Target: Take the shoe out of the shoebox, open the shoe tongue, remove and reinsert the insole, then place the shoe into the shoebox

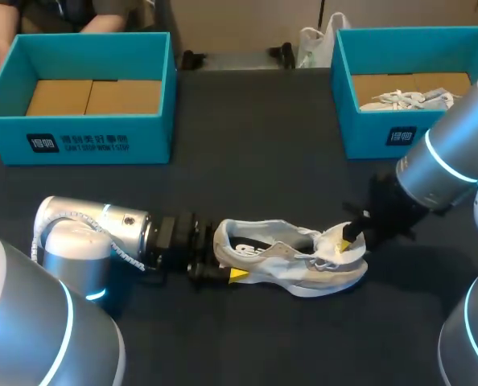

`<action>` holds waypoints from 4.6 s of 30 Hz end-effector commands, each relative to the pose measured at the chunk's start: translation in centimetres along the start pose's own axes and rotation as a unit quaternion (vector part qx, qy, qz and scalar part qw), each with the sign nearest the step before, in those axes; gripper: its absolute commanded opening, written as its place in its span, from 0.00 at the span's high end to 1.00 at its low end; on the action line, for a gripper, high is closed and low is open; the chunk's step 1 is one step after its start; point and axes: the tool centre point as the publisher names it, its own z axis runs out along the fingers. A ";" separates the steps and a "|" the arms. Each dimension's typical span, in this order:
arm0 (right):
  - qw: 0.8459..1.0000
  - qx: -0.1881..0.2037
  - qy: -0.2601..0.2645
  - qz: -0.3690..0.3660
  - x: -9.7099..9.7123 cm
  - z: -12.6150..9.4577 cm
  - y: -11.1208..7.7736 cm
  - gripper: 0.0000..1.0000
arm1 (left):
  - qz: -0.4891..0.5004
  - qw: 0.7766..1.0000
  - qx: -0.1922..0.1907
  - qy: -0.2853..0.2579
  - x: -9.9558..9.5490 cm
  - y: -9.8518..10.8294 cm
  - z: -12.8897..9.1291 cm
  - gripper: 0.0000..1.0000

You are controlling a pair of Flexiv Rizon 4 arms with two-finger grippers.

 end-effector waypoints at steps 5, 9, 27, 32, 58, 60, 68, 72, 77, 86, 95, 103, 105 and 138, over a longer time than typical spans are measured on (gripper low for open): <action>1.000 -0.021 -0.006 0.015 -1.7 -1.1 -0.4 0.60 | 0.000 1.000 -0.001 0.000 -0.2 0.3 -0.1 1.00; 0.999 -0.036 -0.025 0.020 -2.3 -2.1 -0.4 0.60 | 0.000 1.000 -0.001 0.000 -0.2 0.3 -0.1 1.00; 0.980 -0.136 -0.142 0.037 -0.3 -9.9 -0.9 0.64 | 0.000 1.000 -0.001 0.000 -0.2 0.3 -0.1 1.00; 0.965 -0.159 -0.204 0.051 1.7 -12.3 -0.9 0.65 | 0.000 1.000 -0.001 0.000 -0.2 0.3 -0.1 1.00; 0.961 -0.043 -0.173 -0.213 13.1 -11.2 -3.5 1.00 | 0.000 1.000 -0.001 0.000 -0.2 0.3 -0.1 1.00; 0.961 -0.043 -0.173 -0.213 13.1 -11.2 -3.5 1.00 | 0.000 1.000 -0.001 0.000 -0.2 0.3 -0.1 1.00; 0.955 -0.052 -0.184 -0.227 13.5 -10.9 -3.8 1.00 | 0.000 1.000 -0.001 0.000 -0.2 0.3 -0.1 1.00; 0.943 -0.077 -0.200 -0.254 14.0 -10.0 -4.0 1.00 | 0.000 1.000 -0.001 0.000 -0.2 0.3 -0.1 1.00; 0.926 -0.087 -0.195 -0.312 14.5 -8.8 -3.7 1.00 | 0.000 1.000 -0.001 0.000 -0.2 0.3 -0.1 1.00; 0.871 0.000 -0.206 -0.445 16.3 -7.3 -2.2 1.00 | 0.000 1.000 -0.001 0.000 -0.2 0.3 -0.1 1.00; 0.871 0.000 -0.206 -0.445 16.3 -7.3 -2.2 1.00 | 0.000 1.000 -0.001 0.000 -0.2 0.3 -0.1 1.00; 0.825 -0.021 -0.214 -0.523 17.5 -5.3 -3.5 1.00 | 0.000 1.000 -0.001 0.000 -0.2 0.3 -0.1 1.00; 0.804 -0.019 -0.219 -0.552 17.4 -4.8 -3.7 1.00 | 0.000 1.000 -0.001 0.000 -0.2 0.3 -0.1 1.00; 0.653 0.026 -0.202 -0.730 18.1 0.3 -4.0 1.00 | 0.000 1.000 -0.001 0.000 -0.2 0.3 -0.1 1.00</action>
